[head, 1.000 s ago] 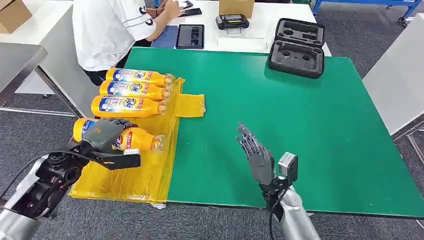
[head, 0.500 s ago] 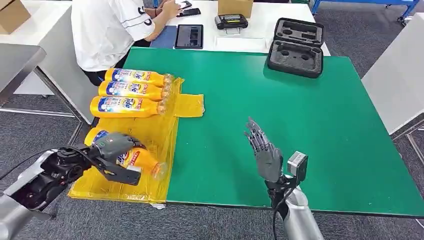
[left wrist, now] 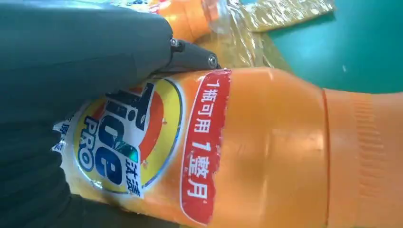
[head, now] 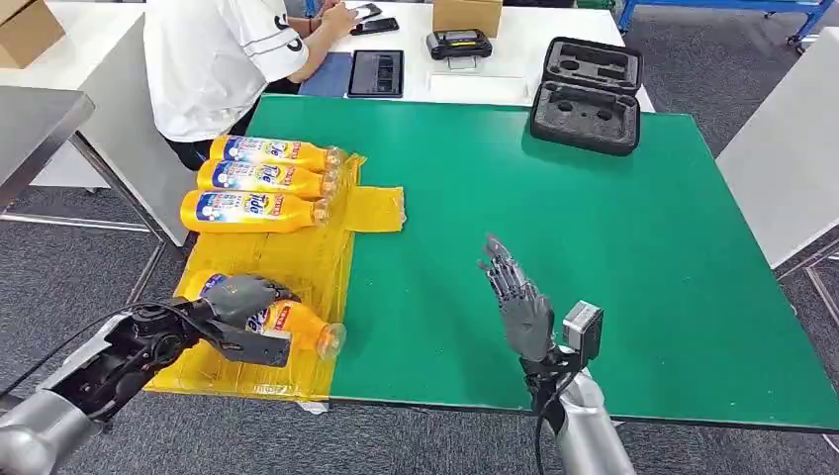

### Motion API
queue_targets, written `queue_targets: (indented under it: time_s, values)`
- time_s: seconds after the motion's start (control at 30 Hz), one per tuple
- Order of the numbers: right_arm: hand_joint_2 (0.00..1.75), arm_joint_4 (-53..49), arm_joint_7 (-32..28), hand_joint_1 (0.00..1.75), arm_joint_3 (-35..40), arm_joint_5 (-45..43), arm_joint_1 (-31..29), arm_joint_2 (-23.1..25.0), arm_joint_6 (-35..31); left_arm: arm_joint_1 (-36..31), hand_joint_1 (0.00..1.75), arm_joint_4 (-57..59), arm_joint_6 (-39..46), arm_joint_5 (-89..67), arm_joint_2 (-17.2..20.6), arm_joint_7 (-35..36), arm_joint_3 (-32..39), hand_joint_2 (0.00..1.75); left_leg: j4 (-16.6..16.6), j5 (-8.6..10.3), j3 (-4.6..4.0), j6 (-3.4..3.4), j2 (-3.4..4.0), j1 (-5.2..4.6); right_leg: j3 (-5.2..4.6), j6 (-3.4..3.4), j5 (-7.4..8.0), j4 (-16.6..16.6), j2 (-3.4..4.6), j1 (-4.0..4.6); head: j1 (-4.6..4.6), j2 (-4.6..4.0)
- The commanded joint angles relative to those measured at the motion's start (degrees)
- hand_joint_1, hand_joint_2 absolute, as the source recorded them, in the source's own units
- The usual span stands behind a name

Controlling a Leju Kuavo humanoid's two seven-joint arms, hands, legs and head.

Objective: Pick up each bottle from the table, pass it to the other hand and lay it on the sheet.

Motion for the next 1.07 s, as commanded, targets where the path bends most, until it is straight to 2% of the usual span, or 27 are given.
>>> queue_targets:
  time_s: [0.03, 0.77, 1.07]
  values:
    - [0.00, 1.82, 0.19, 0.00, -0.71, 0.21, 0.00, -0.57, -0.13, -2.21, 1.75, 10.73, -2.26, 1.69, -5.45, -0.46, 1.44, 1.75, -0.07, 0.00, 0.19, -0.05, -0.06, -0.01, 0.19, -0.05, -0.03, -0.05, -0.05, -0.01, 0.00, 0.00]
    - [0.00, 2.10, 0.09, 0.00, -0.61, 0.16, -0.07, -0.53, -0.11, -2.48, 1.75, 11.34, -2.34, 1.87, -5.47, -0.50, 1.53, 1.75, -0.10, 0.14, 0.34, -0.22, -0.02, 0.03, 0.30, -0.25, 0.09, -0.06, 0.02, 0.04, 0.00, 0.00]
    - [0.00, 2.08, 0.29, 0.00, 0.05, 0.18, 0.81, -0.37, -0.53, -4.40, 1.75, 17.71, -0.48, 0.24, -6.85, 2.55, 2.35, 1.75, -0.08, 0.17, 0.28, -0.21, -0.02, 0.02, 0.24, -0.23, 0.13, -0.02, 0.03, 0.04, 0.00, 0.00]
